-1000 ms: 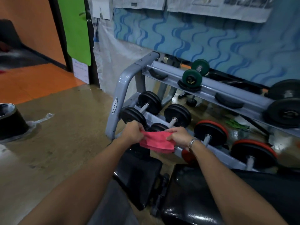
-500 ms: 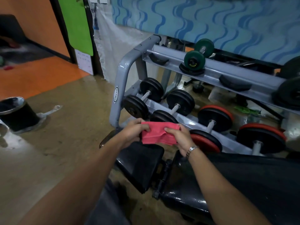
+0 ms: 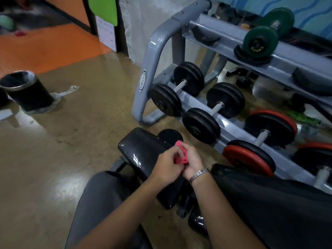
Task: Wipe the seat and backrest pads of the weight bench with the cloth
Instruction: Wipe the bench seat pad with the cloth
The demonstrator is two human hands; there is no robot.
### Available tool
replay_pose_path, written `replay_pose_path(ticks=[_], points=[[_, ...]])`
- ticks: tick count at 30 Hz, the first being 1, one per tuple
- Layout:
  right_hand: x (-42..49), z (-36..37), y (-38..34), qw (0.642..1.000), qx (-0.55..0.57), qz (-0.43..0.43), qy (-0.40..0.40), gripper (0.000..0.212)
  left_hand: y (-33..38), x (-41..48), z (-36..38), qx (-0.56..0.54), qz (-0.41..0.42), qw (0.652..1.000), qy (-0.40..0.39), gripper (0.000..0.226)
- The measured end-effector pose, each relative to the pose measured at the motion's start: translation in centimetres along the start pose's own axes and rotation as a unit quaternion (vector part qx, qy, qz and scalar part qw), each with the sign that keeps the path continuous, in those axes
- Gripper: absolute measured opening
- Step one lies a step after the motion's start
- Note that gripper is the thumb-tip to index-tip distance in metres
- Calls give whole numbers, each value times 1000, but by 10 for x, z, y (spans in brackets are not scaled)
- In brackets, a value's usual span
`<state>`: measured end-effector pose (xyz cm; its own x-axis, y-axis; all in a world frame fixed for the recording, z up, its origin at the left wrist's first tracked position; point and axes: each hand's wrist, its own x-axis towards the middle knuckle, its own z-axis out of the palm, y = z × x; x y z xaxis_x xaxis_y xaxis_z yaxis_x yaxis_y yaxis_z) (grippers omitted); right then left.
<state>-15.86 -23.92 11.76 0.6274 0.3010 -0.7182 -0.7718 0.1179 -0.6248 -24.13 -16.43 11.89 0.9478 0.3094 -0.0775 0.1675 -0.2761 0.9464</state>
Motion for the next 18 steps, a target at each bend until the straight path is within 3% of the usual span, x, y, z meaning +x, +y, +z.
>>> replay_pose_path(ticks=[4,6,9,11,15,18], points=[[31,29,-12,991,-100,-85,32,16,-16,23,-35,-59,-23,997,-54,33],[50,45,-17,957,-227,-177,25,23,-30,39,-67,-43,-42,997,-43,29],[85,63,-18,843,-428,-326,-18,34,-60,62,-115,56,-84,990,95,23],[108,74,-15,760,-526,-375,-72,41,-76,71,-140,115,-126,971,167,26],[151,96,1,609,-628,-463,-141,51,-106,84,-166,168,-176,957,157,45],[175,109,10,562,-644,-489,-174,49,-123,92,-174,136,-213,961,116,60]])
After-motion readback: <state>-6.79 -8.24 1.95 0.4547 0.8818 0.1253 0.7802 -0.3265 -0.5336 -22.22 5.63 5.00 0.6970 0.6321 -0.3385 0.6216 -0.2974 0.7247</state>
